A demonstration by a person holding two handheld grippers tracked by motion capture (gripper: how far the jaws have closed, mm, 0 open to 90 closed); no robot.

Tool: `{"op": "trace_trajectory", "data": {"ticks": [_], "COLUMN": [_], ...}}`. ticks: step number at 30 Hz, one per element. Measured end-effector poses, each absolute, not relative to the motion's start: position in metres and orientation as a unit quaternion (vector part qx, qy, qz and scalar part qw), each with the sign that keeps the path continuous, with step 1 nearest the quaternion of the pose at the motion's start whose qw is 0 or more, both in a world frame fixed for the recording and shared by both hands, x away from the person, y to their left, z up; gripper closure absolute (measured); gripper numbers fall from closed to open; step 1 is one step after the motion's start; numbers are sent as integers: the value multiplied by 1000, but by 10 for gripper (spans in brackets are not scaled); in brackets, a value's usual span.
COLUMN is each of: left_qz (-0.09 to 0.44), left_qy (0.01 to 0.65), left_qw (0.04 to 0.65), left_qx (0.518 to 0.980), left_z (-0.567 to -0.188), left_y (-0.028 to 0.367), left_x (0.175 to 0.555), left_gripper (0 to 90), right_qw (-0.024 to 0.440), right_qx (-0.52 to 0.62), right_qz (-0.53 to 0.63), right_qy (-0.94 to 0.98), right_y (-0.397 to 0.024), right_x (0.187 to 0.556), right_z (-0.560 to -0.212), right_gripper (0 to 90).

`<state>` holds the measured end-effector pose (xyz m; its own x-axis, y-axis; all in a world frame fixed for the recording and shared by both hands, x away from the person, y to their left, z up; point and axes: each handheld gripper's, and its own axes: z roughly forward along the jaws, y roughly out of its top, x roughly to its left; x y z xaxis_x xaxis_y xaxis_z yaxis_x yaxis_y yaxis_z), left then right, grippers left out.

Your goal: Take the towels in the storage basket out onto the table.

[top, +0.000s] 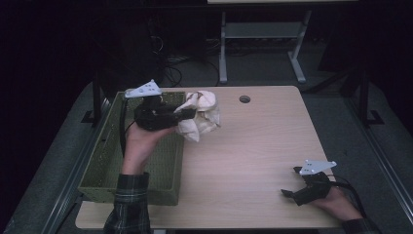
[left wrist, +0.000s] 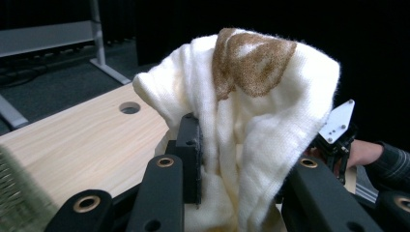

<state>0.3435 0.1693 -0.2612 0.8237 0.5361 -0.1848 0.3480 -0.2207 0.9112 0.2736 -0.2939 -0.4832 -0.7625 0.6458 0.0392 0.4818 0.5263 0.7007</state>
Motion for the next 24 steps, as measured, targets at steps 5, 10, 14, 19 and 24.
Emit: {"op": "trace_trajectory", "data": {"ticks": [5, 10, 14, 19, 24], "left_qz": [70, 56, 40, 27, 16], "left_qy": [274, 260, 243, 228, 214], "left_qw": [555, 553, 547, 539, 533], "left_qx": [783, 790, 800, 810, 818], "left_z": [-269, -278, -289, -301, -312], "left_y": [148, 129, 106, 85, 67], "left_x": [347, 349, 351, 350, 348], "left_gripper": [684, 684, 684, 684, 684], "right_qw": [113, 113, 113, 112, 112], "right_qx": [325, 325, 326, 327, 327], "right_qz": [362, 362, 362, 362, 362], "right_qy": [866, 866, 866, 866, 866], "right_y": [-294, -294, -294, -294, -294], "right_x": [274, 274, 274, 273, 273], "right_z": [-483, -483, -483, -483, -483], "right_gripper": [5, 5, 4, 4, 4]}}
